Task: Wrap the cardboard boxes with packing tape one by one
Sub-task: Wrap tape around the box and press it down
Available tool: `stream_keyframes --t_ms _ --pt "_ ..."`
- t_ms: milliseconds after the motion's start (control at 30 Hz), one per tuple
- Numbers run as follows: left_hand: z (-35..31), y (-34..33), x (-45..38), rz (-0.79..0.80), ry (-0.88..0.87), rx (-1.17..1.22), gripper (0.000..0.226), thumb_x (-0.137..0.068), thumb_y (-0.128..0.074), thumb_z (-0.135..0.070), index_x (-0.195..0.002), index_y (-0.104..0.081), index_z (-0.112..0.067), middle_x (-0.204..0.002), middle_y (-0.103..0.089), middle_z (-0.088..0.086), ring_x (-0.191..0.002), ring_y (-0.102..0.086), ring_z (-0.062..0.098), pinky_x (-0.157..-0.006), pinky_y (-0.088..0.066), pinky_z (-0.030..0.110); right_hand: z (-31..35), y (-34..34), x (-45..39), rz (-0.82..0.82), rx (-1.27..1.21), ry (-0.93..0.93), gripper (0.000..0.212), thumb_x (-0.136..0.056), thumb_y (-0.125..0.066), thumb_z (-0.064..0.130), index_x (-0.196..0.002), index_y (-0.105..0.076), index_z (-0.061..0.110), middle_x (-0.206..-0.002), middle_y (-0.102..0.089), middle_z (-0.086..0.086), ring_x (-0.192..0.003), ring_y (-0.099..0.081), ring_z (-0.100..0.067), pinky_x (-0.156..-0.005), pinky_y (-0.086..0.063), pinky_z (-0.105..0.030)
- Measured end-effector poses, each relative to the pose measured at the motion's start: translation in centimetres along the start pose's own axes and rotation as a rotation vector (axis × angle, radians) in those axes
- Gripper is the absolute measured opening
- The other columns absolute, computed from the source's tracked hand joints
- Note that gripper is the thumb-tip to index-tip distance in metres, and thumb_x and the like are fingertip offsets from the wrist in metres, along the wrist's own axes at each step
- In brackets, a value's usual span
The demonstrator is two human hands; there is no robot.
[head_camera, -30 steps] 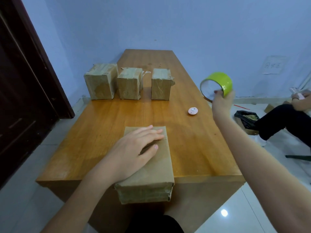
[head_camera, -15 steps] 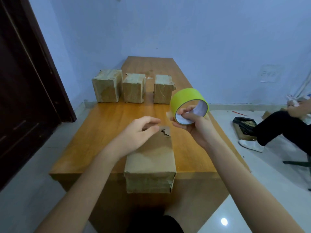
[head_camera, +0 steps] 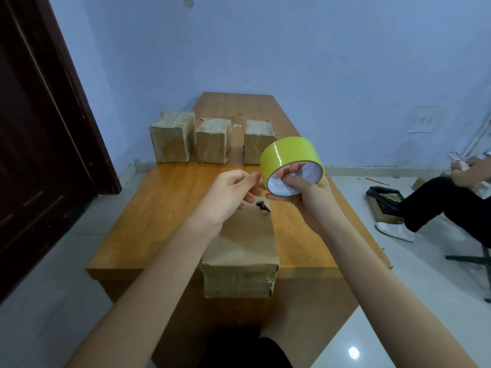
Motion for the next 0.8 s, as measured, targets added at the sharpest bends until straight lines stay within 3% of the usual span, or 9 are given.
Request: stream_keyframes --t_ms 133,200,267,367,467,533,667,800 --pt "0.3 0.2 0.2 -0.068 0.061 0.043 0.021 -0.095 -0.050 -0.022 -0.082 -0.062 -0.011 -0.069 -0.060 -0.004 -0.060 -0.052 0.006 -0.050 -0.042 0.016 -0.5 0.3 -0.1 -0.029 0.056 -0.012 0.015 -0.077 -0.061 0.003 -0.066 -0.061 0.014 -0.075 -0.067 -0.002 -0.080 -0.067 -0.022 -0.063 -0.058 -0.041" --pt "0.3 0.4 0.2 -0.100 0.075 0.039 0.021 -0.095 -0.046 -0.019 -0.082 -0.060 -0.010 -0.067 -0.057 -0.003 -0.058 -0.049 0.008 -0.048 -0.040 0.018 -0.5 0.9 -0.2 -0.074 0.197 -0.007 0.017 -0.081 -0.059 0.003 -0.071 -0.067 0.013 -0.079 -0.069 -0.002 -0.091 -0.066 -0.031 -0.075 -0.057 -0.052" --pt "0.1 0.6 0.2 -0.111 0.079 0.021 0.023 -0.095 -0.045 -0.022 -0.077 -0.056 -0.012 -0.065 -0.054 -0.002 -0.052 -0.046 0.007 -0.045 -0.037 0.018 -0.6 1.1 -0.1 -0.101 0.281 -0.019 0.015 -0.087 -0.054 0.001 -0.079 -0.064 0.007 -0.081 -0.069 -0.001 -0.097 -0.064 -0.032 -0.080 -0.056 -0.054" --pt "-0.1 0.5 0.3 -0.113 0.060 -0.002 0.028 -0.097 -0.046 -0.029 -0.073 -0.050 -0.013 -0.061 -0.049 -0.002 -0.047 -0.041 0.005 -0.041 -0.034 0.016 -0.3 0.8 0.3 -0.123 0.269 -0.015 0.012 -0.089 -0.056 0.007 -0.085 -0.066 0.011 -0.083 -0.071 0.001 -0.095 -0.065 -0.027 -0.067 -0.060 -0.042" --pt "-0.2 0.4 0.2 -0.129 0.034 -0.036 0.025 -0.097 -0.047 -0.026 -0.078 -0.051 -0.011 -0.060 -0.049 0.000 -0.049 -0.039 0.009 -0.044 -0.034 0.020 0.7 0.7 0.9 -0.163 0.318 0.028 0.022 -0.082 -0.057 0.024 -0.081 -0.071 0.041 -0.083 -0.071 0.012 -0.088 -0.066 -0.004 -0.071 -0.056 -0.030" --pt "-0.3 0.5 0.1 -0.170 -0.012 -0.110 0.024 -0.096 -0.048 -0.023 -0.075 -0.050 -0.011 -0.059 -0.048 0.001 -0.051 -0.038 0.012 -0.049 -0.032 0.024 1.5 0.3 1.3 -0.171 0.328 0.102 0.032 -0.078 -0.051 0.020 -0.078 -0.069 0.048 -0.082 -0.067 0.009 -0.074 -0.062 0.007 -0.072 -0.050 -0.024" --pt "-1.4 0.8 0.1 -0.277 -0.141 -0.314 0.028 -0.095 -0.051 -0.027 -0.068 -0.045 -0.019 -0.062 -0.050 -0.001 -0.055 -0.039 0.012 -0.053 -0.030 0.026 2.6 0.3 1.7 -0.262 0.173 0.234 0.025 -0.074 -0.048 0.013 -0.074 -0.069 0.025 -0.071 -0.066 0.008 -0.074 -0.063 -0.010 -0.068 -0.051 -0.023" --pt "-1.6 2.7 0.2 -0.348 -0.158 -0.426 0.027 -0.095 -0.049 -0.033 -0.071 -0.048 -0.020 -0.070 -0.061 0.003 -0.058 -0.048 0.012 -0.052 -0.035 0.025 3.8 1.2 1.4 -0.277 0.335 0.277 0.012 -0.070 -0.042 0.015 -0.071 -0.054 0.017 -0.060 -0.059 0.014 -0.064 -0.057 -0.007 -0.062 -0.044 -0.016"
Point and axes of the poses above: each hand's wrist, its own x-axis away from the middle knuckle, its own y-axis out of the back of the hand, z = x × y, the point moved 8 cm from there along -x, towards the middle knuckle
